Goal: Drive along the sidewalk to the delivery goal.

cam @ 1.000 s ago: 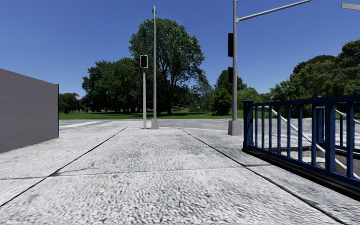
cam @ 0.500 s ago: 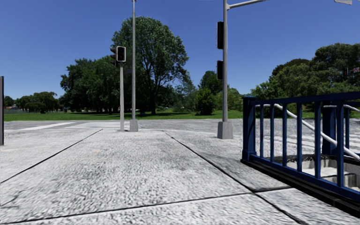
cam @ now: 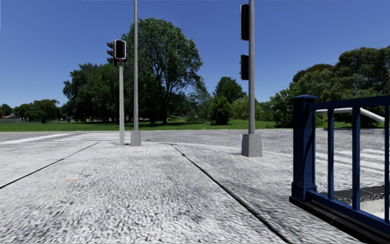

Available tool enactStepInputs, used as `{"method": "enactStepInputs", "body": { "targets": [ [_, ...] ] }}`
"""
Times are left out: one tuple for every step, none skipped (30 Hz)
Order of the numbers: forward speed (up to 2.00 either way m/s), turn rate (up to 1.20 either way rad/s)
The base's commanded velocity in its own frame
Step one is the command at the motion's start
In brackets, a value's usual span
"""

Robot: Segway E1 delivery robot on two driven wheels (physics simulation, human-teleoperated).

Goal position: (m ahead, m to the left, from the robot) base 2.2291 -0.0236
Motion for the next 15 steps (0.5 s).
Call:
{"method": "enactStepInputs", "body": {
  "targets": [
    [1.51, 0.00],
    [1.51, 0.00],
    [1.51, 0.00],
    [1.51, 0.00],
    [1.51, 0.00],
    [1.50, 0.00],
    [1.46, 0.00],
    [1.46, 0.00],
    [1.33, 0.00],
    [1.29, 0.00],
    [1.29, 0.00],
    [1.29, 0.00],
    [1.28, 0.00],
    [1.27, 0.00],
    [1.27, 0.00]
  ]
}}
